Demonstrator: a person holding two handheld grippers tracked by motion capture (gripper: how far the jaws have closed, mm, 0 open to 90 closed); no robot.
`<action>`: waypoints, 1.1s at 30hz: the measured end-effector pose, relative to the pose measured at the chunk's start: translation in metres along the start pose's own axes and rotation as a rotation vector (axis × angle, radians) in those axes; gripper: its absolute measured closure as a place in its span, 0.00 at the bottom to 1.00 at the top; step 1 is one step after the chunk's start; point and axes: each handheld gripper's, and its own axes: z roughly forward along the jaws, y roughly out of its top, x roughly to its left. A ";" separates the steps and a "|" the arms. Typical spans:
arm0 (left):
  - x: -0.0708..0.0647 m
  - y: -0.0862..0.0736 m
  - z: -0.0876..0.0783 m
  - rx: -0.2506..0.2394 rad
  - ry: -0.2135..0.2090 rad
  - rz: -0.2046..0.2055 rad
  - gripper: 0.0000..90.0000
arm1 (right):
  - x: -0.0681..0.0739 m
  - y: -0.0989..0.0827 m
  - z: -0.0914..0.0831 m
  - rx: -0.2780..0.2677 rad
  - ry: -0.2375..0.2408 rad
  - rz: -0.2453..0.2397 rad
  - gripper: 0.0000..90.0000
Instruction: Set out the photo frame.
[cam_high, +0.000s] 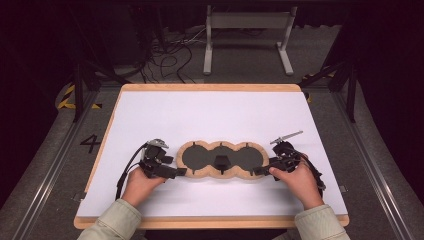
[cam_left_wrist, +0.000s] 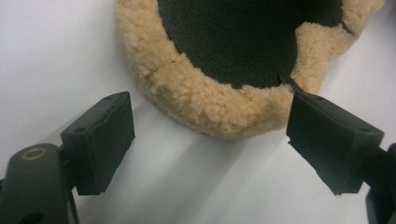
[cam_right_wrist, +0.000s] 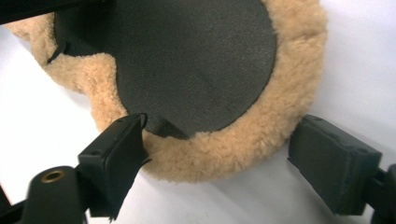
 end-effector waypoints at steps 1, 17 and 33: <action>-0.001 0.000 0.000 0.006 -0.003 -0.003 0.18 | 0.000 0.000 0.000 0.000 -0.002 -0.001 0.20; -0.006 0.004 0.006 0.005 -0.037 -0.008 0.18 | 0.000 -0.006 0.001 -0.031 0.018 -0.017 0.13; -0.007 0.004 0.007 -0.001 -0.034 -0.028 0.19 | 0.011 -0.003 0.002 0.038 -0.029 -0.008 0.14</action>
